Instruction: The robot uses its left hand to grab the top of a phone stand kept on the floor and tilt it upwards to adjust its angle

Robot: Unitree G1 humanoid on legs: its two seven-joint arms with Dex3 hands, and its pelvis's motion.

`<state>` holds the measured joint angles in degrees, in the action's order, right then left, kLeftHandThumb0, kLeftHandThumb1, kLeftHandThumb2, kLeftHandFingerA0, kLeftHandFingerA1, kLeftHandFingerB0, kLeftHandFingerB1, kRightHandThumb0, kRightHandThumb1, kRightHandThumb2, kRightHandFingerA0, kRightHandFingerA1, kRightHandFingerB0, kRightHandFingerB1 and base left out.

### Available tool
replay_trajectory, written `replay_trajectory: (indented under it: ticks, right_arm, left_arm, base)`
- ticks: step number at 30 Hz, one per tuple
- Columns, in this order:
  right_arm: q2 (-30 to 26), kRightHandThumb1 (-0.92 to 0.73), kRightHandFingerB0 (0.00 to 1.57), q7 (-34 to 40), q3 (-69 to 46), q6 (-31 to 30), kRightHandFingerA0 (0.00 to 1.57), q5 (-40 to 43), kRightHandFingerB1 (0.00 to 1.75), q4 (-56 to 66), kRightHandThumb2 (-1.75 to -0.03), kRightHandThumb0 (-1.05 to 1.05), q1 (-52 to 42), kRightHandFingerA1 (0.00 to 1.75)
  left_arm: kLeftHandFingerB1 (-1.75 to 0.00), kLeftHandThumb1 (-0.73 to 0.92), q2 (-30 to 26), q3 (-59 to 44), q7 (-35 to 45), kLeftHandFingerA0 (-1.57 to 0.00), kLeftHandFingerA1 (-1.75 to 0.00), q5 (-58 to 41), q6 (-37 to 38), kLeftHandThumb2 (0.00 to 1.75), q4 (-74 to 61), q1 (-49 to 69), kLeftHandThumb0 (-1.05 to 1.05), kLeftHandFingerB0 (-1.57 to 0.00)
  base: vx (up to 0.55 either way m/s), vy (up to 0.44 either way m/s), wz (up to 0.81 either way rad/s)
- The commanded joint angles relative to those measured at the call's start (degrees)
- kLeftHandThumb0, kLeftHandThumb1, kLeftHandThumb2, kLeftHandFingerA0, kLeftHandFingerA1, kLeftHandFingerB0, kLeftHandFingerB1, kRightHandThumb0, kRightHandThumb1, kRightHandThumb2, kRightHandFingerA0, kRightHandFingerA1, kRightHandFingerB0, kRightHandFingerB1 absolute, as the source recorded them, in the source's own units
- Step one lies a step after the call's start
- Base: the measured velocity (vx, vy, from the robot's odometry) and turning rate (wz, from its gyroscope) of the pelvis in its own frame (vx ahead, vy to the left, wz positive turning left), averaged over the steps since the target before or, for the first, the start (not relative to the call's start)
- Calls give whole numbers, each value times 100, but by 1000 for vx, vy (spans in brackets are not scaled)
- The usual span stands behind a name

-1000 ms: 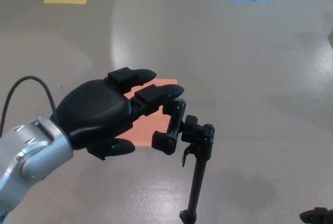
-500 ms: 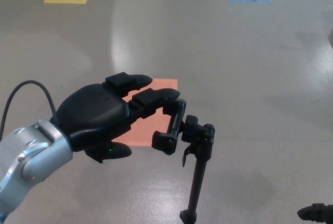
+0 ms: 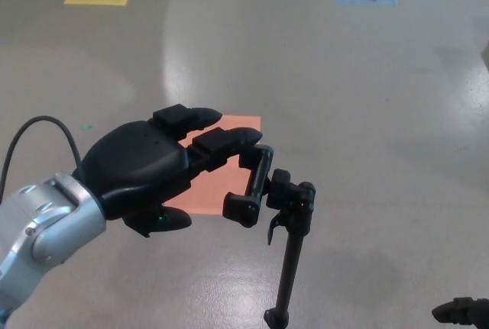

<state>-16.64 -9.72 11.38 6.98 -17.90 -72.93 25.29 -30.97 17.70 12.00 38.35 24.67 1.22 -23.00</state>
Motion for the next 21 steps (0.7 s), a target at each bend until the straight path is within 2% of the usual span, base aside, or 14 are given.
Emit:
replay_trajectory:
  ticks: [1,2,3,15,21]
  right_arm:
    - [-46,-74,29,-36,9,-96,25,-20,32,3,-62,-60,134,35]
    - [-48,-74,29,-57,-6,-102,25,-1,32,9,-62,-60,153,35]
    - [-44,-74,29,-77,-15,-108,24,14,32,17,-62,-60,162,35]
    - [-32,-75,26,-64,75,-180,21,-37,31,64,-63,-60,187,35]
    - [-14,-75,27,-36,97,-194,21,-56,31,67,-62,-61,184,34]
  left_arm:
    - [-20,54,-49,-44,-32,-4,-25,82,28,56,38,-120,-25,0]
    - [-20,54,-53,-42,-16,-4,-25,91,14,56,36,-133,-25,0]
    - [-17,47,-64,-43,-7,-5,-26,101,7,70,22,-124,-27,0]
    - [-17,44,-50,2,50,-4,-27,152,-79,65,-22,-23,-22,-3]
    - [-17,44,-43,51,72,-4,-31,218,-74,69,-13,16,-24,0]
  base:
    - [0,0,0]
    - [0,0,0]
    - [0,0,0]
    - [0,0,0]
    - [0,0,0]
